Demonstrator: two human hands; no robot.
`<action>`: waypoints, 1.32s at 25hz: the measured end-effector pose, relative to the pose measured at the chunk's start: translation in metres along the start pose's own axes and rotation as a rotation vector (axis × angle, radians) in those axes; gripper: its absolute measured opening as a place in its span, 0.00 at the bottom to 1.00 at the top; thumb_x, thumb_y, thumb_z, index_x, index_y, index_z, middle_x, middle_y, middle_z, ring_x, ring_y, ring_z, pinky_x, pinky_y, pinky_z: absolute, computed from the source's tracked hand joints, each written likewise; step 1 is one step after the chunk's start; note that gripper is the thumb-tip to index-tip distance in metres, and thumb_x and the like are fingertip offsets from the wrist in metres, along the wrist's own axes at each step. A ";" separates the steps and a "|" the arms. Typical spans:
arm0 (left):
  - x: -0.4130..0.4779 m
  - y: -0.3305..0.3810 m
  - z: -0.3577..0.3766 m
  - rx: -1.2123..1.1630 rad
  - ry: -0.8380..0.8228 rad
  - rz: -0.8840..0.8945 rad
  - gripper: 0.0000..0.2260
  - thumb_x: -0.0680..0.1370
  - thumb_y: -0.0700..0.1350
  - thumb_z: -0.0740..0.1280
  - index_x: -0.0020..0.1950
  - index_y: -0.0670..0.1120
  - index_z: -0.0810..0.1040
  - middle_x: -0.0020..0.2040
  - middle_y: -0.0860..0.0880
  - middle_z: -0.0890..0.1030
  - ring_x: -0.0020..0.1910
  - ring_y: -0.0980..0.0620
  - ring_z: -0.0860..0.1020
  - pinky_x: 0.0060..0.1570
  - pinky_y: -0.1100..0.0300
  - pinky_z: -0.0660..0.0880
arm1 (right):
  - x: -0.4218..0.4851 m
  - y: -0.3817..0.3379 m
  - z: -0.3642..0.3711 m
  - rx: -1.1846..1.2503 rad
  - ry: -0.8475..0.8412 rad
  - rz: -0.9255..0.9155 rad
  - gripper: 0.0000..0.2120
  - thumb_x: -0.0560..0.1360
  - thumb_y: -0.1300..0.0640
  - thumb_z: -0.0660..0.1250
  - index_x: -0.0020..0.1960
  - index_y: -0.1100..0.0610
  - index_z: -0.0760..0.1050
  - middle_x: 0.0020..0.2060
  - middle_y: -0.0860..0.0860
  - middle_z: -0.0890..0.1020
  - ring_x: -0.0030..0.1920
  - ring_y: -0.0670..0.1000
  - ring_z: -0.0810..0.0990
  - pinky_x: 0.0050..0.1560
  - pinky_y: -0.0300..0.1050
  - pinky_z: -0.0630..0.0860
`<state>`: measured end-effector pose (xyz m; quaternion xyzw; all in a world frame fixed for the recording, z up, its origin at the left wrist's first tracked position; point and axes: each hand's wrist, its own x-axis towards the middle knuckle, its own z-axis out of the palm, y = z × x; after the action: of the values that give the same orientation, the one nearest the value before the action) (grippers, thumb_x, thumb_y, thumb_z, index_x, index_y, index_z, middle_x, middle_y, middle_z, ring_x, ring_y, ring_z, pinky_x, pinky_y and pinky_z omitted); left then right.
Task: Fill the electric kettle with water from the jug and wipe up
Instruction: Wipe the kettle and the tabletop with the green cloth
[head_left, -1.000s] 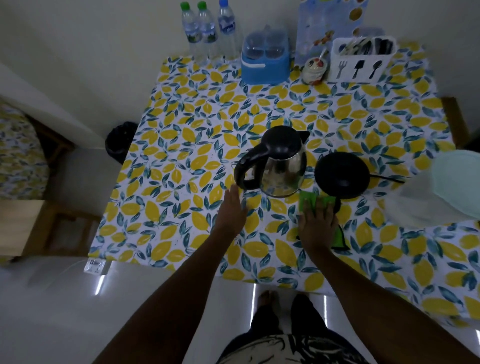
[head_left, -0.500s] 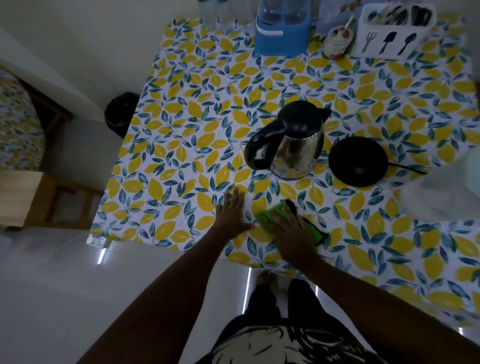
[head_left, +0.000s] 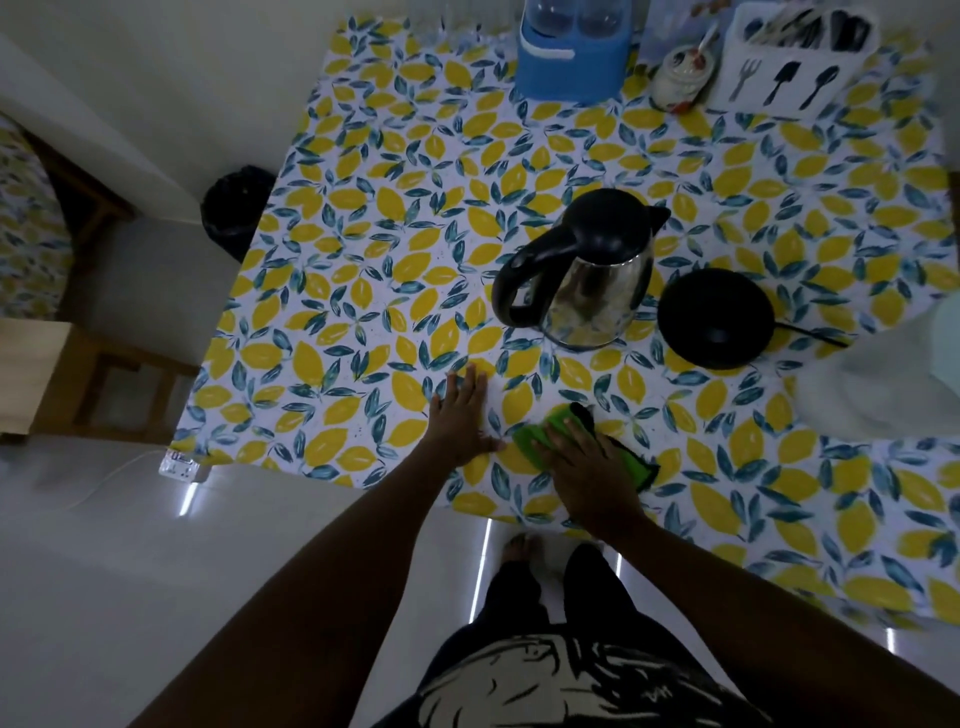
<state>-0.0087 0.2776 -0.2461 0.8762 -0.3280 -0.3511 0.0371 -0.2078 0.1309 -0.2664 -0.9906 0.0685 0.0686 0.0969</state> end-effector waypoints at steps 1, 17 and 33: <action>0.000 0.000 0.001 0.007 0.000 0.002 0.53 0.70 0.63 0.71 0.79 0.46 0.38 0.80 0.45 0.35 0.77 0.39 0.34 0.74 0.35 0.45 | 0.015 0.004 -0.003 0.001 -0.020 0.016 0.30 0.77 0.53 0.64 0.78 0.46 0.61 0.76 0.49 0.68 0.77 0.57 0.63 0.68 0.61 0.67; 0.003 0.028 -0.009 0.014 -0.087 -0.147 0.59 0.66 0.69 0.71 0.79 0.43 0.37 0.79 0.44 0.33 0.77 0.38 0.34 0.74 0.36 0.47 | 0.053 0.088 -0.043 0.129 0.012 0.599 0.27 0.83 0.54 0.55 0.80 0.50 0.52 0.80 0.53 0.57 0.80 0.59 0.52 0.73 0.63 0.60; -0.020 0.031 0.029 -0.089 0.164 -0.200 0.56 0.67 0.70 0.68 0.79 0.42 0.40 0.80 0.43 0.39 0.79 0.42 0.39 0.76 0.40 0.47 | 0.010 0.055 -0.008 0.096 0.056 0.498 0.25 0.79 0.53 0.58 0.76 0.48 0.63 0.77 0.51 0.65 0.78 0.60 0.60 0.70 0.63 0.65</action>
<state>-0.0554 0.2706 -0.2472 0.9279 -0.2188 -0.2944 0.0674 -0.2057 0.0743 -0.2704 -0.9389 0.3164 0.0593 0.1222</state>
